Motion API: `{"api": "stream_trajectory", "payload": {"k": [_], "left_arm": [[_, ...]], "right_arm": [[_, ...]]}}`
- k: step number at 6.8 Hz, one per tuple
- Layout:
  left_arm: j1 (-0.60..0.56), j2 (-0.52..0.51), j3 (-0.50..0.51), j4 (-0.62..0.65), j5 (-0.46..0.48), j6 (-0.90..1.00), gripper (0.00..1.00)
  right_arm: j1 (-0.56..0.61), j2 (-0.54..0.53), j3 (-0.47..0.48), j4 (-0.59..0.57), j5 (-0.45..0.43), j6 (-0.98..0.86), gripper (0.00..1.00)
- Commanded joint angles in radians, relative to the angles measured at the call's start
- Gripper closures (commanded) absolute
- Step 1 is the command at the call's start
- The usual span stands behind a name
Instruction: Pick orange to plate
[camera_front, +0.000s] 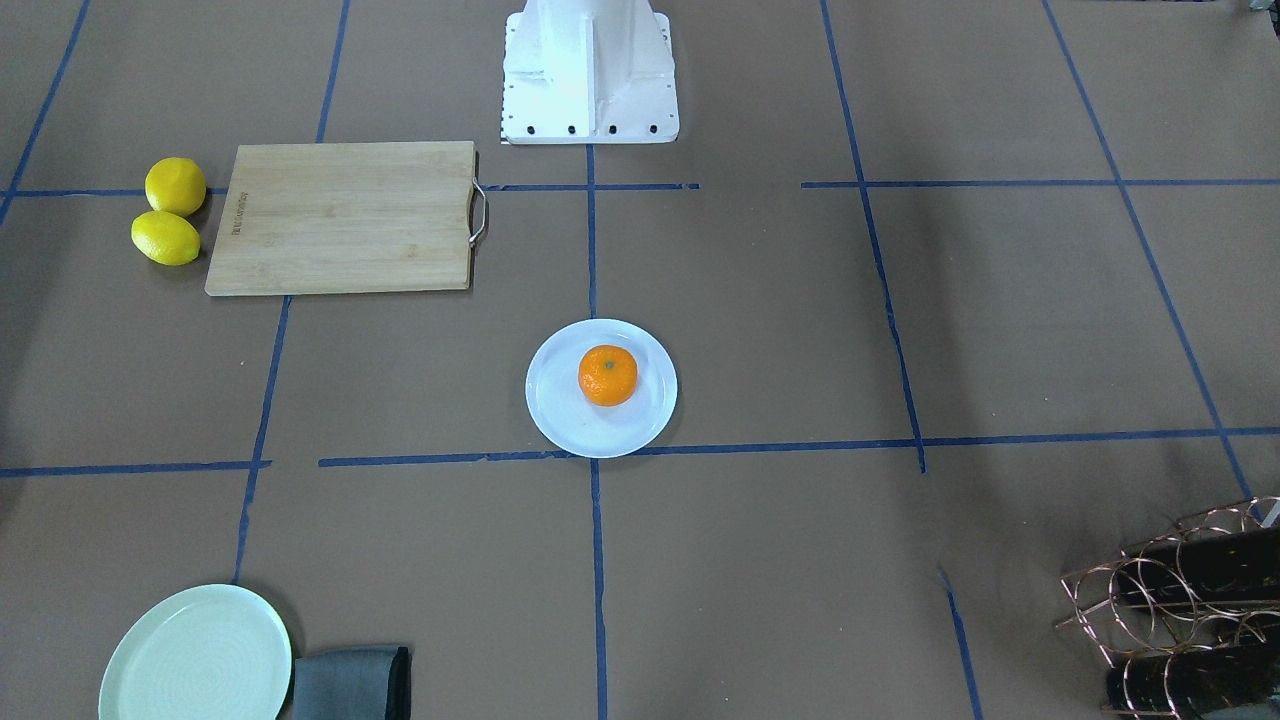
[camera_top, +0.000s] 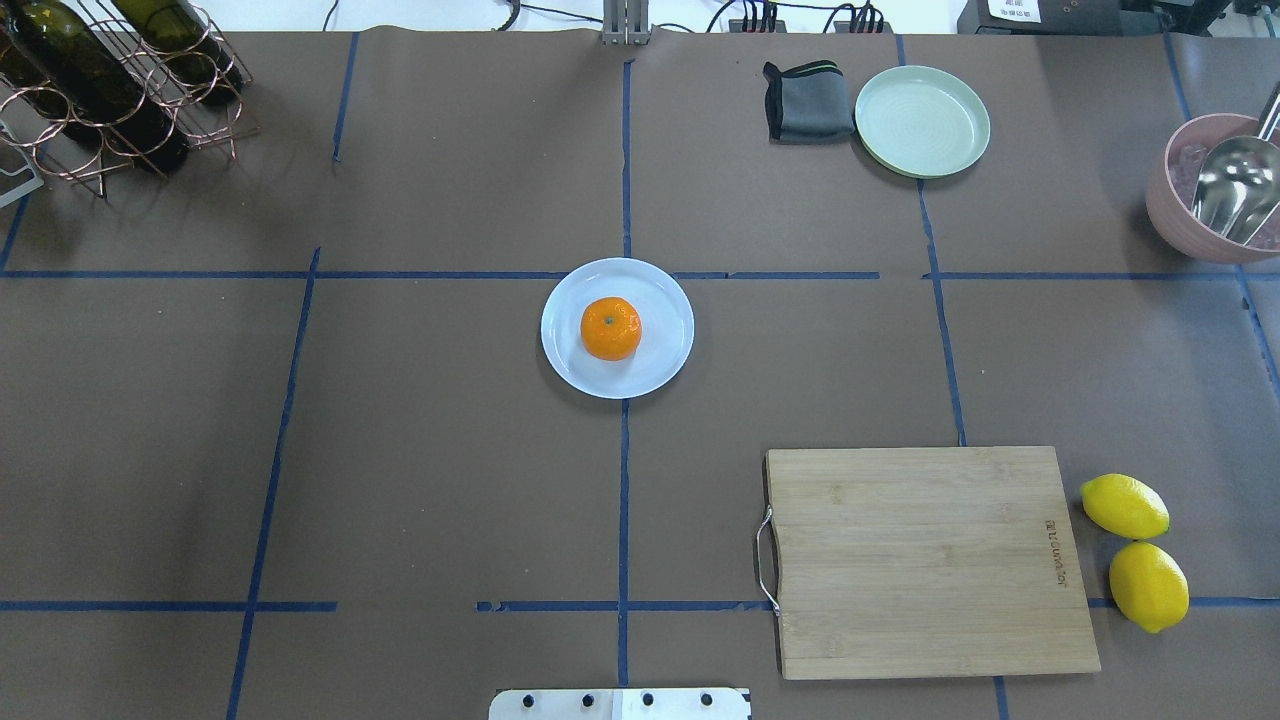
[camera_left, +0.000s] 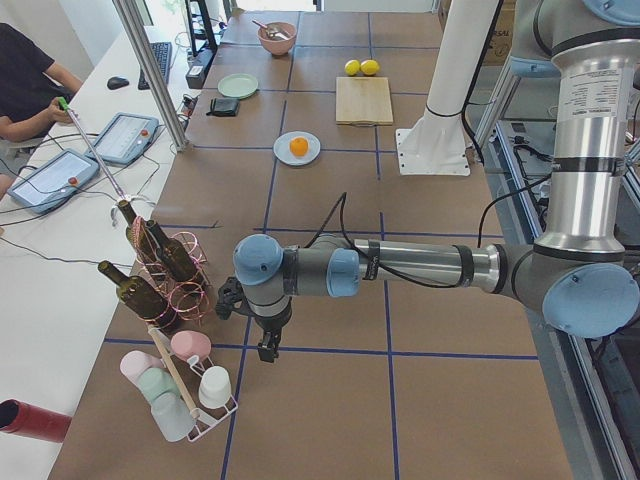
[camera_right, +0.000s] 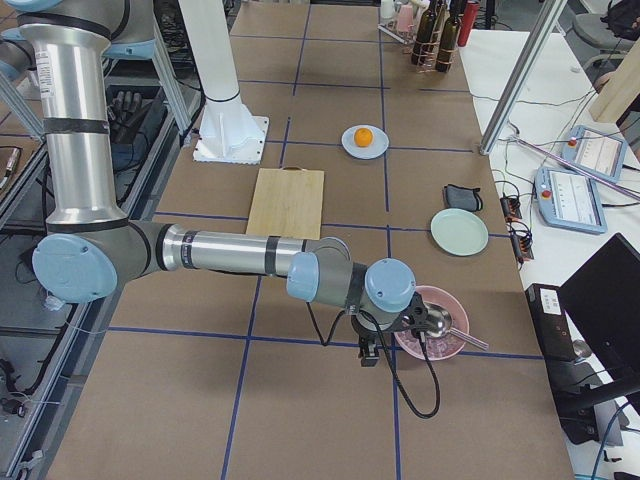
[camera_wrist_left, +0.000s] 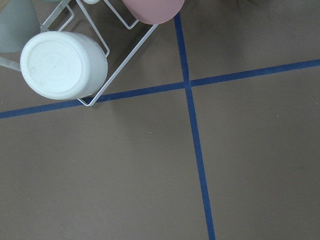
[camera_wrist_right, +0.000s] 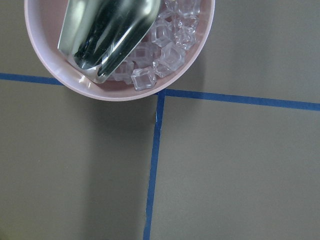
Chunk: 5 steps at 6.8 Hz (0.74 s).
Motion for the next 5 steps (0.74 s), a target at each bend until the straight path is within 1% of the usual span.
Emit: {"api": "stream_trajectory", "payload": {"k": [1, 5], "left_arm": [[0.0, 0.0, 0.003, 0.0, -0.002, 0.0, 0.0], [0.002, -0.003, 0.004, -0.003, -0.002, -0.006, 0.0]], "right_arm": [[0.0, 0.002, 0.003, 0.0, 0.0, 0.032, 0.0], [0.0, 0.003, 0.012, 0.002, 0.002, 0.046, 0.0]]}}
